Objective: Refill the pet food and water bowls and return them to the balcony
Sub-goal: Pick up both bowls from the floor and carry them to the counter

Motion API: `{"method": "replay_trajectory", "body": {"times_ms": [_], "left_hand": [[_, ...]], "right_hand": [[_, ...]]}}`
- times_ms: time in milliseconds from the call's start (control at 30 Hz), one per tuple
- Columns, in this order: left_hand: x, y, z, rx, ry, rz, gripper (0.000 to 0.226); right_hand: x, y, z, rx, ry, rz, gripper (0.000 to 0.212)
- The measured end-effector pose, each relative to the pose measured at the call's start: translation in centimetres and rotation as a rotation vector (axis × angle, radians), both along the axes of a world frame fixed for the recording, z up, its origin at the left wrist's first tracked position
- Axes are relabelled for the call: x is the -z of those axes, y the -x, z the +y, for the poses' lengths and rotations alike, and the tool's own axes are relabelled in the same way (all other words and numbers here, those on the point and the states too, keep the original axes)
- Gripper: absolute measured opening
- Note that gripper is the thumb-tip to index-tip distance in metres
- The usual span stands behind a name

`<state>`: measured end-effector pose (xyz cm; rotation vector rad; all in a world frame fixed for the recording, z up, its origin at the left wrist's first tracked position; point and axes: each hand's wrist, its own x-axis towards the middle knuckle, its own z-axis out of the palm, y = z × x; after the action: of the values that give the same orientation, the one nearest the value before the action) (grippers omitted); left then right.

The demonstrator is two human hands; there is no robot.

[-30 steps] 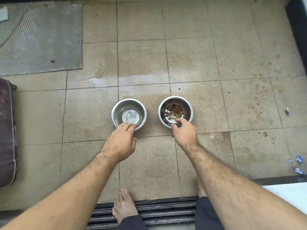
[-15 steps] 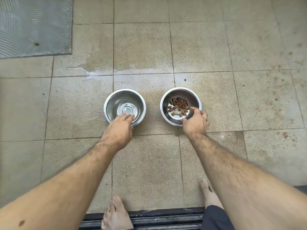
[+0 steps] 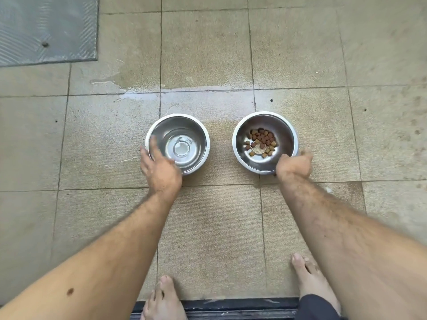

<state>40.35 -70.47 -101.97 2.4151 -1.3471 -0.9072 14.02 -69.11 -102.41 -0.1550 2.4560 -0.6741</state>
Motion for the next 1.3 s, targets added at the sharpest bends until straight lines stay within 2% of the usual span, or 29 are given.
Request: {"method": "replay_trajectory", "body": {"times_ms": [67, 133, 233, 300, 467, 700, 933, 1300], "left_hand": [[0.7, 0.3, -0.1, -0.329, -0.036, 0.113, 0.084], [1.4, 0.4, 0.0, -0.556, -0.121, 0.214, 0.075], [2.4, 0.4, 0.4, -0.750, -0.147, 0.497, 0.050], [2.7, 0.3, 0.4, -0.797, -0.146, 0.635, 0.047], [3.2, -0.4, -0.4, -0.781, -0.077, 0.601, 0.053], [-1.6, -0.9, -0.4, -0.769, -0.031, 0.603, 0.036], [-15.2, -1.4, -4.1, -0.677, 0.036, 0.723, 0.038], [-39.9, -4.4, -10.6, -0.492, 0.109, 0.788, 0.034]], "right_hand": [[0.5, 0.2, 0.1, 0.044, 0.009, -0.106, 0.032], [1.0, 0.2, 0.6, 0.047, 0.055, -0.204, 0.023], [1.5, 0.5, 1.2, 0.060, 0.133, -0.310, 0.020], [1.8, 0.6, 1.4, 0.056, 0.162, -0.344, 0.019], [2.0, 0.7, 1.4, 0.007, 0.213, -0.335, 0.024], [-1.9, -0.2, 0.8, -0.047, 0.264, -0.362, 0.030], [-14.7, 0.0, -2.2, -0.082, 0.342, -0.408, 0.039], [-39.8, -1.8, -10.7, -0.167, 0.485, -0.472, 0.045]]}}
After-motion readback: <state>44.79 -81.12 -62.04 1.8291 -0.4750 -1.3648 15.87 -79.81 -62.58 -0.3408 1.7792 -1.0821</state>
